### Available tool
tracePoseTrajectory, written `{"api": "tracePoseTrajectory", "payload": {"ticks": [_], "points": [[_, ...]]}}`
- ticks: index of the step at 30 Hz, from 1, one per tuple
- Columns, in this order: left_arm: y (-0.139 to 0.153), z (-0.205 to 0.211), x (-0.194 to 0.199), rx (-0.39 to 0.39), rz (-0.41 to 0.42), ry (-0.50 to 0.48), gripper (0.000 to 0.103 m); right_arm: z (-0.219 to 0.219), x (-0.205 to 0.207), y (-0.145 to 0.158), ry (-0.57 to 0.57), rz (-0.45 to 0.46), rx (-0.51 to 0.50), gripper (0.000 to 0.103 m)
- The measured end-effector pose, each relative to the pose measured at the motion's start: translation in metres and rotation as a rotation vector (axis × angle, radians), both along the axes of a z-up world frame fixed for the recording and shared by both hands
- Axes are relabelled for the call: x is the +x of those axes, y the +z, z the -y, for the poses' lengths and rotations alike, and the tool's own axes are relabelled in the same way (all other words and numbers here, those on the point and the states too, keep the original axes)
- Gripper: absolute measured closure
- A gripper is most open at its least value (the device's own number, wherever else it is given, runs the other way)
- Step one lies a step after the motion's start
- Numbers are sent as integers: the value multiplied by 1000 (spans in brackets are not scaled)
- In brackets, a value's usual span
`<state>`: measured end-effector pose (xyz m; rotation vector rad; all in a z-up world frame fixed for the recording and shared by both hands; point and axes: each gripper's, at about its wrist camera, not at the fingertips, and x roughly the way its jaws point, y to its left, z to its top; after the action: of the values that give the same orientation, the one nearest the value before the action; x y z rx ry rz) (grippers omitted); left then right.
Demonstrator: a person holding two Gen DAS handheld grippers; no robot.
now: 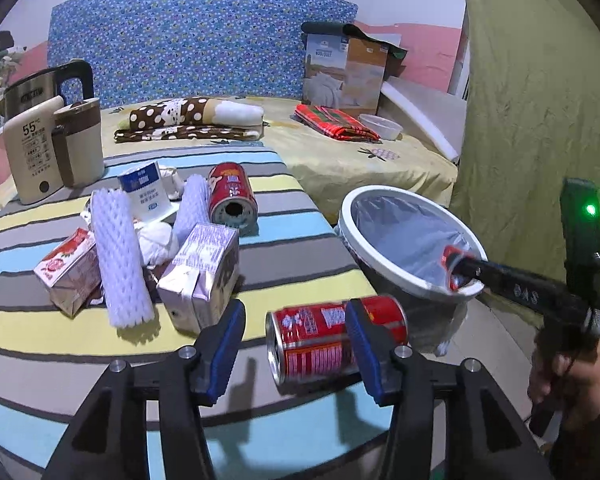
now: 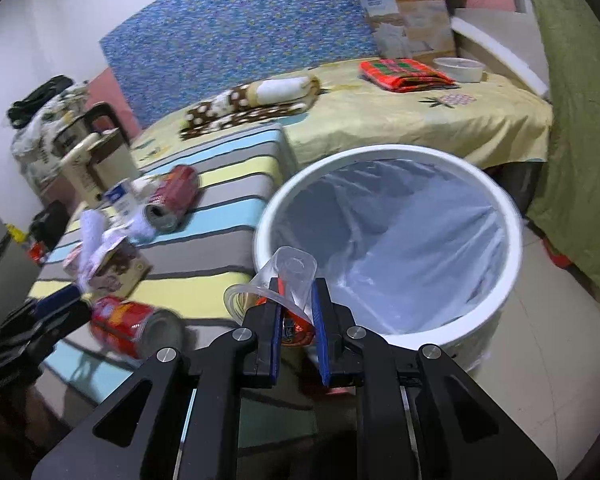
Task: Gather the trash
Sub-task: 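Carry the cup over the bin and open the right tool to drop it, then carry the red can over the bin and open the left tool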
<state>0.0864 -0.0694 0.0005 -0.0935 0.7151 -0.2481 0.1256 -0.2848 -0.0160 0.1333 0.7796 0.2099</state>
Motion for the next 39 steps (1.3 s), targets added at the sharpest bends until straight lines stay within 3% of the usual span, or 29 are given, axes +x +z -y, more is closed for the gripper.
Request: {"api": "tracePoseTrajectory", "payload": {"ticks": [4, 12, 19, 20, 22, 23, 27, 33, 39], "points": [[-2, 3, -4, -6, -5, -21, 46, 5, 16, -9, -84, -24, -121, 70], [-10, 11, -8, 4, -21, -63, 35, 9, 9, -7, -78, -33, -107, 70], [-18, 20, -1, 10, -42, -71, 34, 8, -4, 2, -64, -6, -64, 70], [-18, 23, -2, 10, -34, -71, 31, 7, -4, 2, -61, -5, -58, 70], [-18, 26, -1, 5, -28, -70, 14, 6, -6, 2, -52, -4, -45, 70], [-18, 28, -1, -8, -29, -73, 12, 6, -6, 2, -49, -3, -40, 70], [-20, 35, 4, -2, -39, -56, 11, 6, -8, 1, -44, -4, -24, 70], [-26, 51, 16, 66, -63, -17, 11, 8, -10, -3, -37, -9, 0, 70], [-27, 49, 22, 52, -72, 3, 15, 15, -14, -4, -37, -3, 28, 70]]}}
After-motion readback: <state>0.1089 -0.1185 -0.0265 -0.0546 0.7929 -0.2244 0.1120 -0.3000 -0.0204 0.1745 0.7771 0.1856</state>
